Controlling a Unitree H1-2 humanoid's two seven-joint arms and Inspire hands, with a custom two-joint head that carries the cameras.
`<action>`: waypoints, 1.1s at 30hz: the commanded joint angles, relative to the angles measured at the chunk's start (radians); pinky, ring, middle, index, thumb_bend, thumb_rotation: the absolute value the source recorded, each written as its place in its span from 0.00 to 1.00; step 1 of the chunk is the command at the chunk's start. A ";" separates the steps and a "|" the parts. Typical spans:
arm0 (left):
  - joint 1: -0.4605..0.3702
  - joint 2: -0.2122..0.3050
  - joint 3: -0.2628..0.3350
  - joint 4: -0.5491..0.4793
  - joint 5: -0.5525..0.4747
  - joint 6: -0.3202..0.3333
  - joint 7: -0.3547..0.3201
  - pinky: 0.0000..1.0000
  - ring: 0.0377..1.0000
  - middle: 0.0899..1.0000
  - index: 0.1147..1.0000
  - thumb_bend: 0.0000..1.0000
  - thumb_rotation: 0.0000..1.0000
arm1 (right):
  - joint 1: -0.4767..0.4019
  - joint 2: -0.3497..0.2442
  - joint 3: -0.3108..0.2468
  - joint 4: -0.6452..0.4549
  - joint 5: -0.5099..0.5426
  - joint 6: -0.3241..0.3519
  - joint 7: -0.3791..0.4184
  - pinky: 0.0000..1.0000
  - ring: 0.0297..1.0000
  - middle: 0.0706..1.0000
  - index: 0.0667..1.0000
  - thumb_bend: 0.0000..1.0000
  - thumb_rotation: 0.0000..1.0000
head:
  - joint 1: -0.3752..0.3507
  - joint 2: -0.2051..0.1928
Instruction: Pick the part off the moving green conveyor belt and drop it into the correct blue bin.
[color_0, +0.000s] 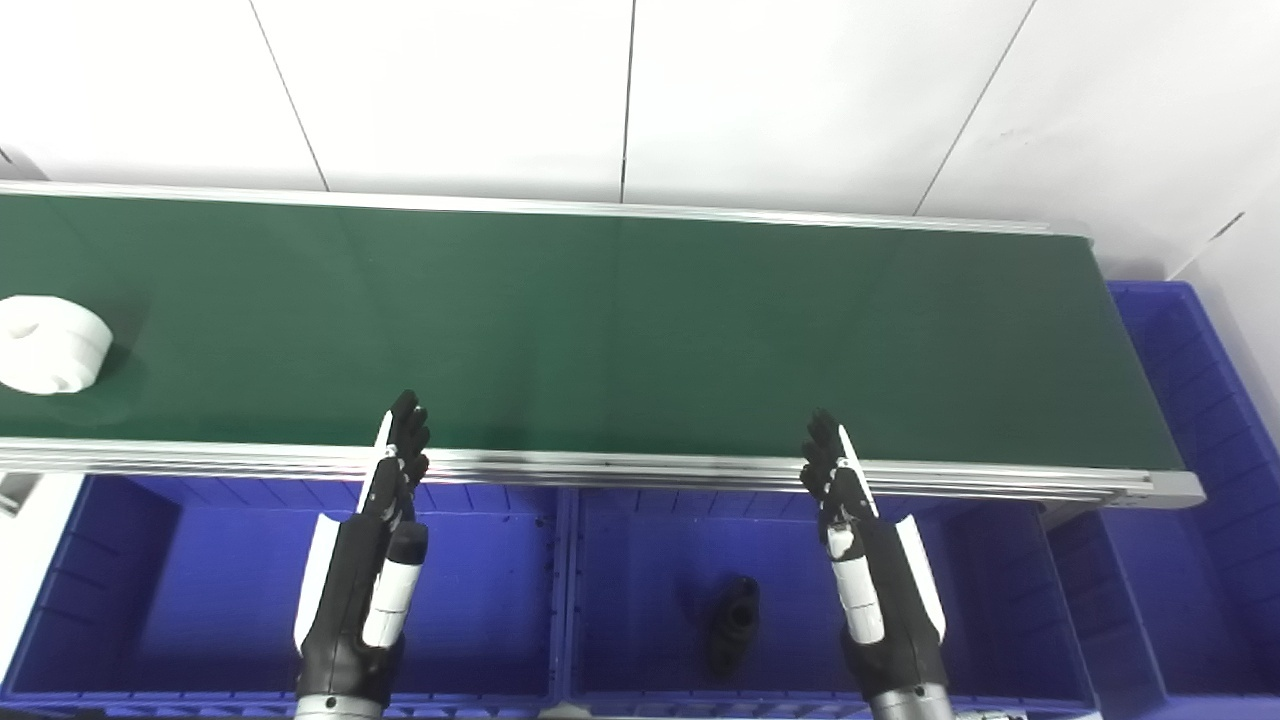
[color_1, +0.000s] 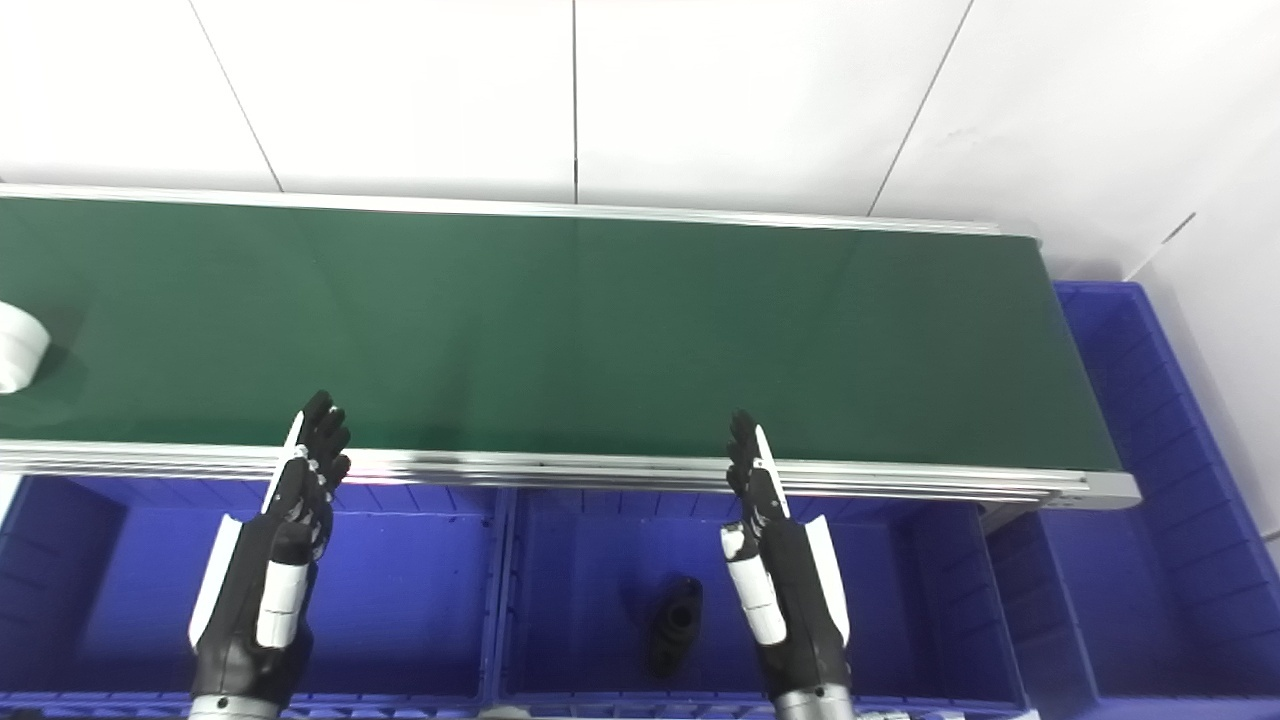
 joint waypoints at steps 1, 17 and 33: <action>-0.001 0.002 0.000 -0.014 -0.006 -0.026 0.002 1.00 1.00 1.00 1.00 0.77 1.00 | -0.001 0.000 0.000 -0.014 0.001 -0.018 0.003 0.98 1.00 1.00 1.00 0.85 1.00 | 0.001 -0.001; 0.000 0.003 -0.004 -0.017 0.013 -0.023 0.004 1.00 1.00 1.00 1.00 0.77 1.00 | -0.001 0.001 -0.004 -0.006 0.012 -0.018 0.004 0.97 1.00 1.00 1.00 0.87 1.00 | 0.002 -0.003; -0.001 0.004 -0.006 -0.021 0.027 -0.016 0.001 1.00 1.00 1.00 1.00 0.76 1.00 | 0.000 -0.001 -0.003 -0.007 0.010 -0.021 0.005 0.97 1.00 1.00 1.00 0.86 1.00 | 0.004 -0.006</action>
